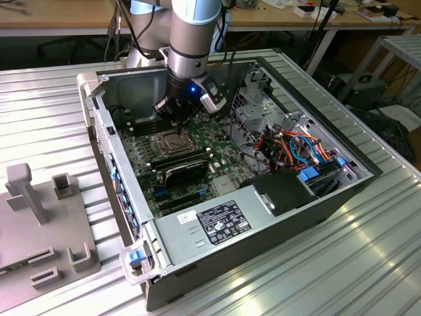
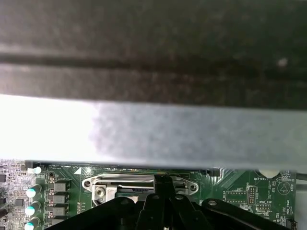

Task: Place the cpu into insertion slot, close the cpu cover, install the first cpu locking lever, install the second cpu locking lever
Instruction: 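Install the first cpu locking lever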

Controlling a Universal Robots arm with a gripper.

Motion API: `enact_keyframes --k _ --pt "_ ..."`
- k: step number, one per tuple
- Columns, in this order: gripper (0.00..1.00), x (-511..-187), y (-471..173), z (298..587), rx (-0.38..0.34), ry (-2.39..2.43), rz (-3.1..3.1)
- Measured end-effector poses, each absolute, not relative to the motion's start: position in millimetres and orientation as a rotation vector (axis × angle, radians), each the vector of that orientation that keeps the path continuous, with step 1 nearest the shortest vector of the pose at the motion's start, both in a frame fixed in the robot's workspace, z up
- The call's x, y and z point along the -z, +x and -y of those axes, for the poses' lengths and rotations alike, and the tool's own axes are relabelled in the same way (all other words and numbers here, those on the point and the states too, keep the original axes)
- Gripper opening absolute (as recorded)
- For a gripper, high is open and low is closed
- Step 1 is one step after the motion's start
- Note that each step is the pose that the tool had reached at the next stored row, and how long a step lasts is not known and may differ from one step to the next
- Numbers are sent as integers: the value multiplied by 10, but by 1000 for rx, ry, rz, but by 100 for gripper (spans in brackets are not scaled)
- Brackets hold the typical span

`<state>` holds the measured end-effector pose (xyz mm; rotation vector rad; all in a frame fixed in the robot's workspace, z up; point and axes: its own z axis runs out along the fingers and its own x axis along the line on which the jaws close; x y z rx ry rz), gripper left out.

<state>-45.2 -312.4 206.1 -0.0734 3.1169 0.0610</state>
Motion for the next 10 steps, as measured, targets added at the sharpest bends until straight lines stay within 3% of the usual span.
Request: enact_keyframes --k 10 --pt "11 -2036 -448 3123 -61 -73 -3118"
